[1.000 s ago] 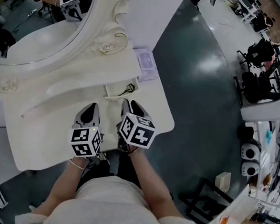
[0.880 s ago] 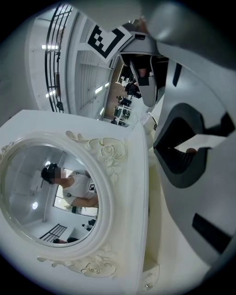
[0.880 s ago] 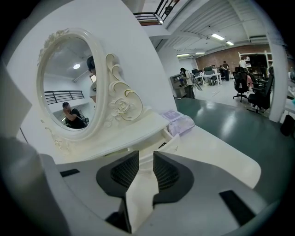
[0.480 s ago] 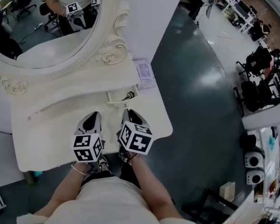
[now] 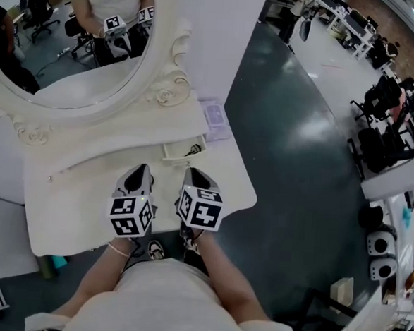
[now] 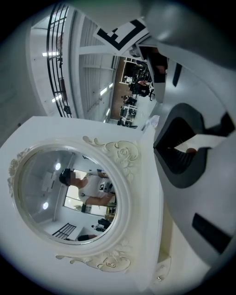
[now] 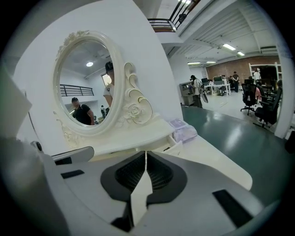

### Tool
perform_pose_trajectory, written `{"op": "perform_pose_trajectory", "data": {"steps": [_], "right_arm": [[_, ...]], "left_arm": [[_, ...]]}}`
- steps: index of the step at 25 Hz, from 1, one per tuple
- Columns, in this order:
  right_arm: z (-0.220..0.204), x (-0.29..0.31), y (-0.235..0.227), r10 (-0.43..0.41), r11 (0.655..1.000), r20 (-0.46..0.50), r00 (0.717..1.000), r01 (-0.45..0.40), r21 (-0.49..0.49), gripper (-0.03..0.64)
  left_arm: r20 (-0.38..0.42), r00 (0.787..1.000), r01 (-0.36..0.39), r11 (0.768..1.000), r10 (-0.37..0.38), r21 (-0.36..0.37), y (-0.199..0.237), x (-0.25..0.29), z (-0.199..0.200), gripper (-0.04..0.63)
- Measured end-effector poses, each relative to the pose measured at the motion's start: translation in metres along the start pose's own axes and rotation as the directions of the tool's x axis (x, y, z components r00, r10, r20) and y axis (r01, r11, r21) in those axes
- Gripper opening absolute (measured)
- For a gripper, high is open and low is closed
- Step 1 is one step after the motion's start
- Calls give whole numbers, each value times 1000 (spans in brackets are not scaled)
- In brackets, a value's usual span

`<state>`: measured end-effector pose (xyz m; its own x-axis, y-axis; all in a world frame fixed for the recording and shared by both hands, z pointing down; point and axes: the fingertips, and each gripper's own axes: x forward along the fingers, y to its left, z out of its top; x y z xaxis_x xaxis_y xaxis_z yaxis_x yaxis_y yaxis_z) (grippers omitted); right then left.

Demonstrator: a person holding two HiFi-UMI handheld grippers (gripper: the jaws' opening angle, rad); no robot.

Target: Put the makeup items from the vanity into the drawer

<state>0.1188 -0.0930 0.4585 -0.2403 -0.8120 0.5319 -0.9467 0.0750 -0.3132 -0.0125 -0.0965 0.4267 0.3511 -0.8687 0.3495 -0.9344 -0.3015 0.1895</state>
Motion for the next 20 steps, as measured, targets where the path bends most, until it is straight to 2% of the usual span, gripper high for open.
{"op": "perform_pose_trajectory", "data": {"steps": [20], "right_arm": [[1, -4, -11, -9, 999, -4, 1000, 9, -32, 25]], "left_arm": [[4, 1000, 8, 1000, -8, -8, -5, 8, 2, 3]]}}
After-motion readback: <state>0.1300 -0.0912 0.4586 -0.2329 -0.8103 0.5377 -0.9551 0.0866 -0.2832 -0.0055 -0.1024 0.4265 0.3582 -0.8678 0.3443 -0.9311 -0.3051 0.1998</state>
